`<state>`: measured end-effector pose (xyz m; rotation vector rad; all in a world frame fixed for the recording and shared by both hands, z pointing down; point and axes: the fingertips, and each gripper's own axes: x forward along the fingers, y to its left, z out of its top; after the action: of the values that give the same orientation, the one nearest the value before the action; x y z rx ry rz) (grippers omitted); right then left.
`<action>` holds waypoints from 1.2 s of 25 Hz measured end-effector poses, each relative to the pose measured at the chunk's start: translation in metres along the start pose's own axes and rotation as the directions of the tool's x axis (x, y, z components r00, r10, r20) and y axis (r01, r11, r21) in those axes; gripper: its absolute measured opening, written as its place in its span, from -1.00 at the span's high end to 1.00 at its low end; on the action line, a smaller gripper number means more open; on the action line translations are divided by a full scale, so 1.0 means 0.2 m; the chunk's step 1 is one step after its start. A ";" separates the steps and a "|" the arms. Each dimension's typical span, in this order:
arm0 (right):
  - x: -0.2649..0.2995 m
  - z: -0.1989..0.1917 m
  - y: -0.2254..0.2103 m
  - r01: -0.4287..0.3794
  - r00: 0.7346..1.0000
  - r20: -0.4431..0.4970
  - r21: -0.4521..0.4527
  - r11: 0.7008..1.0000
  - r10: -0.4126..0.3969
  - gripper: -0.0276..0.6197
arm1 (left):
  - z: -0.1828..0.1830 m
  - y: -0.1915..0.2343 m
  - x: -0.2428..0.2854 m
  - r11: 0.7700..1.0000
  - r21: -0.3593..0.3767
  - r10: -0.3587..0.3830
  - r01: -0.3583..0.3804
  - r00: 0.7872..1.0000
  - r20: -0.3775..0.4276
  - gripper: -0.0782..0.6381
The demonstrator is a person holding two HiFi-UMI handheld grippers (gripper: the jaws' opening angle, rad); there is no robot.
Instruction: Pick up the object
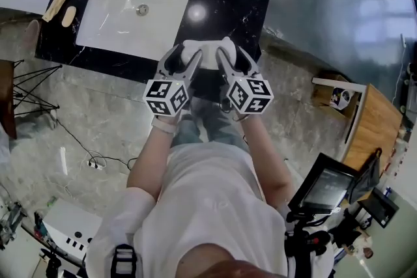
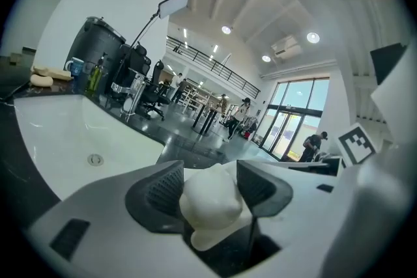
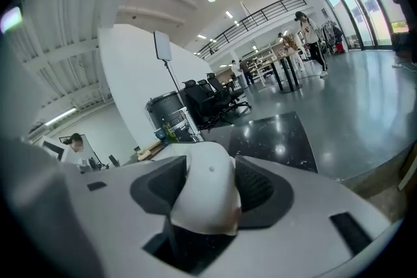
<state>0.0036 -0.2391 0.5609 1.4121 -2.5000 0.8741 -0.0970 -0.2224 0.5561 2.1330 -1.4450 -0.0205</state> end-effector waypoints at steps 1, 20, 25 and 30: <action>-0.01 0.02 0.03 -0.008 1.000 0.013 -0.006 1.000 0.008 0.15 | 0.02 0.00 -0.03 1.000 0.004 0.001 -0.001 1.000 0.015 0.08; -0.31 0.63 0.42 -0.100 0.941 0.309 -0.136 0.986 0.138 0.15 | 0.69 -0.31 -0.34 0.991 0.123 -0.083 0.045 0.941 0.328 0.11; -0.38 0.76 0.46 -0.117 0.917 0.363 -0.154 0.981 0.166 0.15 | 0.81 -0.40 -0.38 0.985 0.164 -0.105 0.045 0.922 0.374 0.12; -0.44 0.86 0.49 -0.126 0.900 0.396 -0.162 0.979 0.181 0.15 | 0.90 -0.48 -0.41 0.981 0.184 -0.126 0.054 0.905 0.406 0.12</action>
<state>-0.0015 -0.2290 0.3447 1.4980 -2.9464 0.4515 -0.1064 -0.2048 0.3365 2.4394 -1.6268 -0.4292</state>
